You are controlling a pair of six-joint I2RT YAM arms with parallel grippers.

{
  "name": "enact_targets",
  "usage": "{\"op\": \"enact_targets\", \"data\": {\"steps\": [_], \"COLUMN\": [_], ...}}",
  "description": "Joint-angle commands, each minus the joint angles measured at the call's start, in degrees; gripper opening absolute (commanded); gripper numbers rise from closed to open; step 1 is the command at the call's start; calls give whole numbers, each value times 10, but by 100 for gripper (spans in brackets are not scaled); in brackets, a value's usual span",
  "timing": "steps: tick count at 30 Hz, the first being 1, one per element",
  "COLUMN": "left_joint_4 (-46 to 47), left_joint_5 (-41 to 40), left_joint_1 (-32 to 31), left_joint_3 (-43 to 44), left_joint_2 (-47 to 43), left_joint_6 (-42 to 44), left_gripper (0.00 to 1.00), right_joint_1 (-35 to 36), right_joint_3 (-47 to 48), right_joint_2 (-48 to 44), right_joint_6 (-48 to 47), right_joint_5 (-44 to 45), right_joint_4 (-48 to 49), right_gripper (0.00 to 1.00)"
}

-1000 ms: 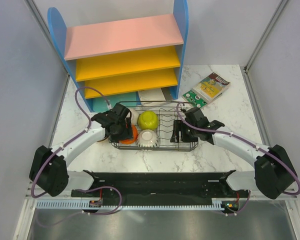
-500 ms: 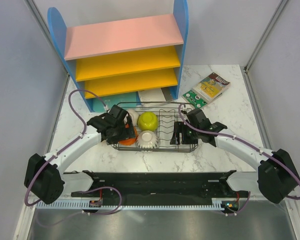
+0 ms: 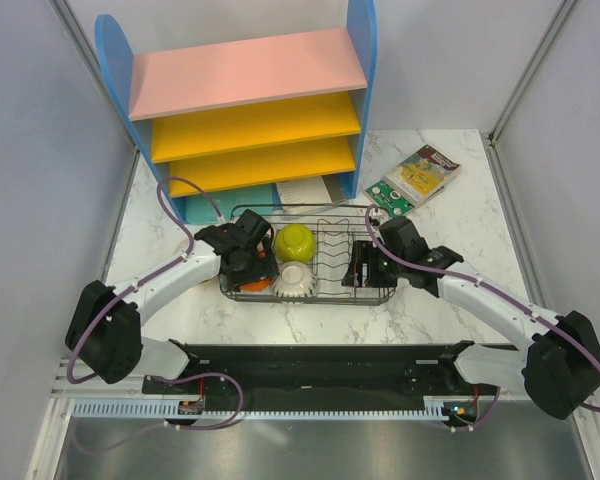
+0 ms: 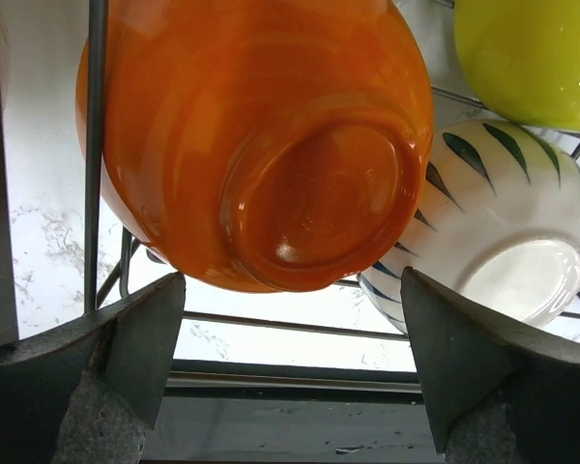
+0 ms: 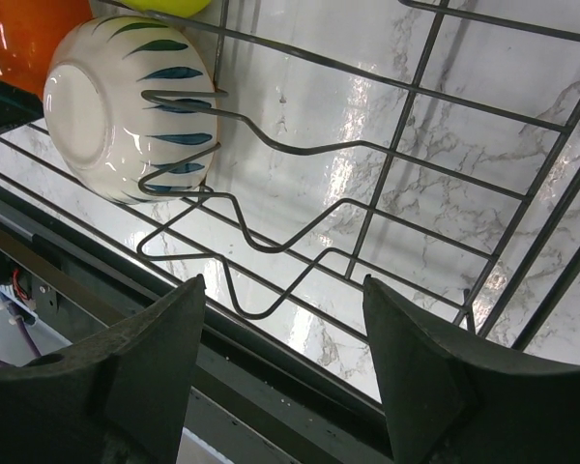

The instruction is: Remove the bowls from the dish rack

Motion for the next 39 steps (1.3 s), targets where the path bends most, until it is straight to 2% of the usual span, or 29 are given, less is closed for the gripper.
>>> {"op": "enact_targets", "data": {"steps": [1,15,21,26,32,39], "left_joint_4": [-35,0,12,49,75,100], "left_joint_5": [-39,-51,-47,-40,-56,-53], "left_joint_1": [3,3,3,2,-14,-15], "left_joint_3": [-20,-39,-50,-59,-61,-95], "left_joint_2": [3,42,36,29,67,97], "left_joint_6": [-66,-87,-121,-95,-54,-71], "left_gripper": [100,100,100,99,98,100], "right_joint_1": [-2,-1,-2,-2,-2,-2], "right_joint_3": [-16,-56,-63,-72,-71,-71], "right_joint_2": [-16,-31,-31,-32,-28,-29], "right_joint_6": [6,25,30,35,38,38], "right_joint_5": [7,-19,-22,-26,-30,-30], "right_joint_4": [-9,3,4,7,10,10], "right_gripper": [73,72,72,72,72,71]}}
